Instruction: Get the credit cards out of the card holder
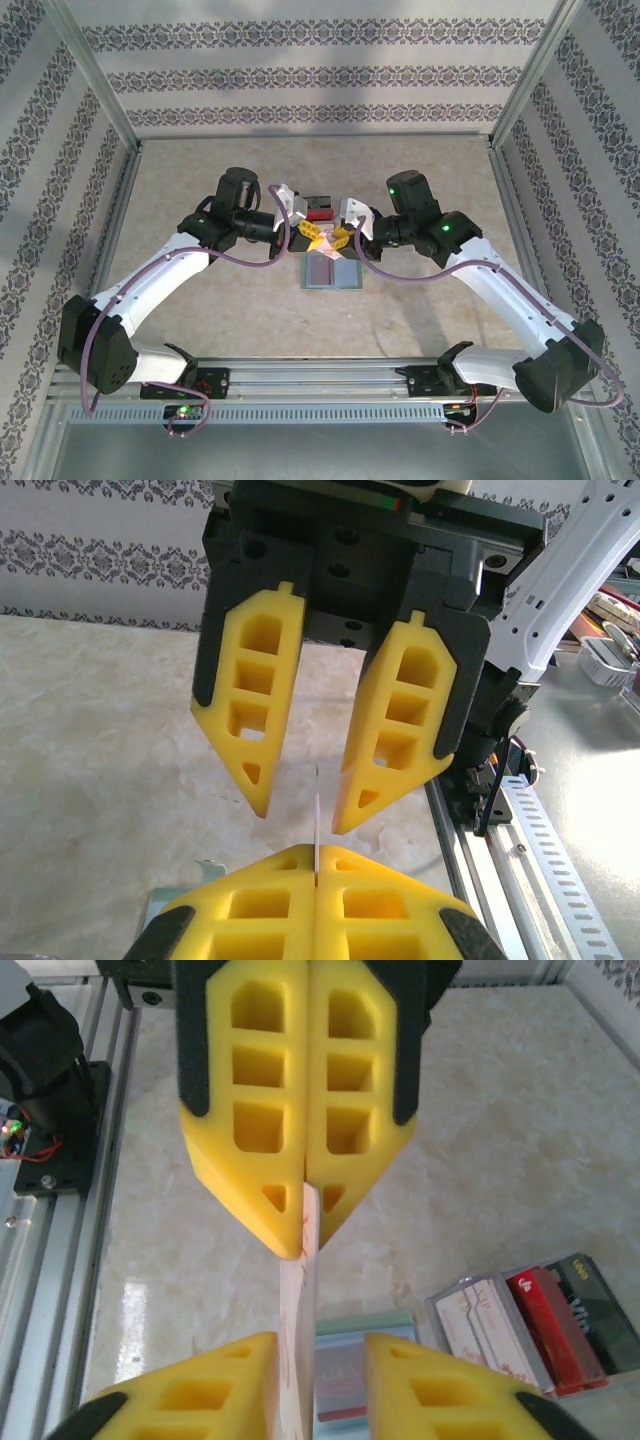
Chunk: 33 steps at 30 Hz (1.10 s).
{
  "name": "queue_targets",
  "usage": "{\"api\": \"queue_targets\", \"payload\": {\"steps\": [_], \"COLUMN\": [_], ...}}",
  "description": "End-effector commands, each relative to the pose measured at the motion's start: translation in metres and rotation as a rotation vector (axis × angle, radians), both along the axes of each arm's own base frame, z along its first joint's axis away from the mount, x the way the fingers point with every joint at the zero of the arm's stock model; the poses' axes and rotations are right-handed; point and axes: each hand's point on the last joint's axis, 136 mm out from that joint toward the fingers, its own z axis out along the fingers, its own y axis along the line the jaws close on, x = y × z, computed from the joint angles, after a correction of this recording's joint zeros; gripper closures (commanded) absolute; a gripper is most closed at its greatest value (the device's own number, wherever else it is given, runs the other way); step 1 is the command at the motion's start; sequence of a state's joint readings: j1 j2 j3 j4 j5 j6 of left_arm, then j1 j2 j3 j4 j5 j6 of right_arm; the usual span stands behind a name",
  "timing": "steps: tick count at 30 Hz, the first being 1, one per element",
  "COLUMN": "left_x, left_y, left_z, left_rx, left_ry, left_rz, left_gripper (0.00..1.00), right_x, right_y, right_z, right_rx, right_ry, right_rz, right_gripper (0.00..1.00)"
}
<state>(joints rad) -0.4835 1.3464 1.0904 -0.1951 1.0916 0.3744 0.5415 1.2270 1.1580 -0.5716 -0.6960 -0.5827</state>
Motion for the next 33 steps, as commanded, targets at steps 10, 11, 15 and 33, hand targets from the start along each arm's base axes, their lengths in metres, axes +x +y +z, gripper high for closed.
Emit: {"api": "queue_targets", "payload": {"steps": [10, 11, 15, 33], "left_x": [-0.008, -0.008, -0.008, -0.008], "left_y": [0.006, 0.008, 0.018, 0.138], "left_z": [0.005, 0.003, 0.002, -0.037], "left_rx": [0.007, 0.013, 0.04, -0.013], "left_ry": [-0.061, -0.065, -0.108, -0.157], "left_rz": [0.03, 0.041, 0.116, 0.891], "left_gripper": [0.66, 0.62, 0.43, 0.0], "right_x": [-0.002, -0.001, 0.003, 0.068], "right_y": [0.002, 0.002, -0.003, 0.002], "right_z": [0.014, 0.013, 0.011, -0.027], "right_rx": [-0.019, -0.025, -0.066, -0.345], "right_ry": [-0.041, -0.046, -0.08, -0.146], "right_rz": [0.035, 0.032, 0.016, 0.011], "right_gripper": [1.0, 1.0, 1.0, 1.0]}}
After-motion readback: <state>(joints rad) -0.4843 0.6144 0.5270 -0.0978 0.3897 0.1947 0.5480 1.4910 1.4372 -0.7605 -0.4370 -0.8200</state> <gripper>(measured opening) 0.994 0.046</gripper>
